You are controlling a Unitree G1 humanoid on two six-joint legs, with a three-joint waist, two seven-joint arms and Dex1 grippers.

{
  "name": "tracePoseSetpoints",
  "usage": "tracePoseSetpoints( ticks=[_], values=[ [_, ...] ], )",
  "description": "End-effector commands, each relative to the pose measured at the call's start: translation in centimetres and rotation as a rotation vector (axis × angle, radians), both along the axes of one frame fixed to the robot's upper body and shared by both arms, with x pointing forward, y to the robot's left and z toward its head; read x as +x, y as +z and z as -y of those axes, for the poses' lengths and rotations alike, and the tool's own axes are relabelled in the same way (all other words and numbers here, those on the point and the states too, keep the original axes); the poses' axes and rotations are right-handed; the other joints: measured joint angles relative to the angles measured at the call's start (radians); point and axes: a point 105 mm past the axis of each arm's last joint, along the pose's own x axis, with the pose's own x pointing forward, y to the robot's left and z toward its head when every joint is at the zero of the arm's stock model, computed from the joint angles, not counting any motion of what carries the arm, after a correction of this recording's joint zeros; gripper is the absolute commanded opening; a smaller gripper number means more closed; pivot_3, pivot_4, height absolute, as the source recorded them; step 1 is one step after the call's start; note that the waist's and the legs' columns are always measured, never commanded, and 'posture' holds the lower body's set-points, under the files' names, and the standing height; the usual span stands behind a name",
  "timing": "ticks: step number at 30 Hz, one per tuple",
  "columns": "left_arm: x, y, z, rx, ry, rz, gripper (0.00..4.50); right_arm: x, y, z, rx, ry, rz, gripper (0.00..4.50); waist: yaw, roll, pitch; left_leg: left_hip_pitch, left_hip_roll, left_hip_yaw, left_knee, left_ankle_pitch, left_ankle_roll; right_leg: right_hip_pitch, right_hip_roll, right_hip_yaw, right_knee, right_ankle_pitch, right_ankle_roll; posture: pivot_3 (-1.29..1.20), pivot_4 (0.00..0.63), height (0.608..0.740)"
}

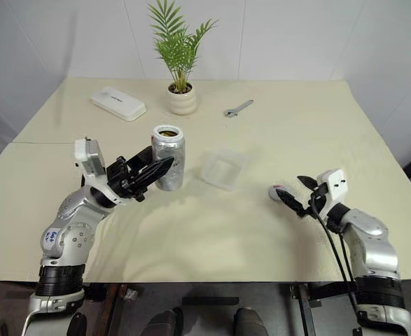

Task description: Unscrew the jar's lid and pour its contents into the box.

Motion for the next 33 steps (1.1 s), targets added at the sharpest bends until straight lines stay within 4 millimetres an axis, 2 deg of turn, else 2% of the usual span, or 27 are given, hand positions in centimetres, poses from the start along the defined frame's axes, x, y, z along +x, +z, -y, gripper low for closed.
tracePoseSetpoints(
  ticks=[1,5,8,11,15,17,20,26,30,33],
  values=[
    [0.8,1.2,0.1,0.035,-0.012,0.061,1.95,-1.4,4.7,-3.9,-0.033,0.208,0.072,4.49,0.000,0.000,0.000,0.000,0.000,0.000,0.001,0.000,0.000,0.000,0.000,0.001,0.000,0.000,0.000,0.00,0.150,0.740],
    [3.4,1.3,0.1,0.128,0.003,0.053,1.95,-2.1,7.1,-6.6,-0.057,0.310,0.080,4.49,0.005,0.000,0.000,0.000,0.001,0.000,0.003,0.000,0.000,0.000,0.003,0.002,0.000,0.002,0.000,0.00,0.150,0.740],
    [6.1,1.6,0.7,0.262,0.052,0.045,1.95,-2.3,7.9,-7.6,-0.063,0.322,0.097,4.49,0.015,0.000,0.000,-0.001,0.001,0.000,0.004,-0.001,0.001,0.000,0.003,0.002,-0.002,0.002,0.000,0.00,0.150,0.740],
    [8.4,3.1,2.1,0.437,0.135,0.095,1.95,-2.5,7.7,-7.6,-0.043,0.294,0.092,4.49,0.033,0.000,0.000,-0.004,0.001,0.001,0.004,-0.002,0.003,-0.001,0.003,0.003,-0.005,0.003,0.001,0.00,0.150,0.740],
    [10.3,2.9,3.4,0.775,0.262,0.280,1.95,-3.0,6.5,-6.9,-0.019,0.236,0.065,4.49,0.046,0.000,0.000,-0.007,0.001,0.004,0.004,-0.004,0.001,-0.001,0.003,0.004,-0.010,0.002,0.003,0.00,0.150,0.740],
    [10.6,2.8,3.8,0.887,0.298,0.411,1.95,-3.2,6.1,-6.8,-0.010,0.217,0.057,4.49,0.047,0.000,0.000,-0.007,0.001,0.007,0.004,-0.005,0.000,-0.003,0.003,0.006,-0.011,0.001,0.005,0.00,0.150,0.740],
    [10.8,1.8,5.4,1.203,0.351,0.817,1.95,-3.5,5.6,-6.4,0.041,0.169,0.045,4.49,0.046,-0.001,0.000,-0.007,0.002,0.010,0.003,-0.005,-0.001,-0.005,0.003,0.009,-0.012,0.001,0.005,0.00,0.150,0.740],
    [10.4,1.3,7.2,1.416,0.351,1.423,1.95,-3.8,4.8,-6.3,0.075,0.132,0.020,4.49,0.055,-0.001,0.000,-0.008,0.002,0.012,0.005,-0.006,0.000,-0.006,0.003,0.010,-0.011,0.001,0.006,0.00,0.150,0.740],
    [11.4,1.7,7.5,1.470,0.420,1.618,1.95,-3.7,4.5,-6.6,0.111,0.118,0.011,4.49,0.055,-0.001,0.000,-0.008,0.002,0.012,0.006,-0.009,0.004,-0.006,0.003,0.012,-0.011,0.001,0.006,0.00,0.150,0.740],
    [11.5,2.5,8.2,1.437,0.455,1.662,1.95,-3.7,4.5,-6.8,0.132,0.116,0.011,4.49,0.054,-0.001,0.000,-0.008,0.002,0.013,0.005,-0.010,0.005,-0.007,0.004,0.012,-0.010,0.001,0.006,0.00,0.150,0.740]
  ],
)
